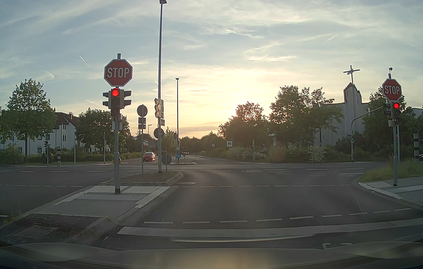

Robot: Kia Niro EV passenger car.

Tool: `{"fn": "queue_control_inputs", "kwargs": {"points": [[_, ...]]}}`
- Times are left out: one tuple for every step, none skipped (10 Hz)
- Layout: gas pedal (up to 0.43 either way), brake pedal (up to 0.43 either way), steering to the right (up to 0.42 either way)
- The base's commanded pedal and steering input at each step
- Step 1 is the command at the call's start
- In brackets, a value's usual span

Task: Follow the waypoints while adhering to traffic rules and regulations

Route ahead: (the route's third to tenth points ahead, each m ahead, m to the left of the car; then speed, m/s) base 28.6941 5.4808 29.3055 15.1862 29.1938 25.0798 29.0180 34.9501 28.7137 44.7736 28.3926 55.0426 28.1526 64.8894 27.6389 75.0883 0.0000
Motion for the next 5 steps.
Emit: {"fn": "queue_control_inputs", "kwargs": {"points": [[0.0, 0.421, 0.009], [0.0, 0.421, 0.008], [0.0, 0.415, 0.009], [0.0, 0.421, 0.008], [0.0, 0.421, 0.008]]}}
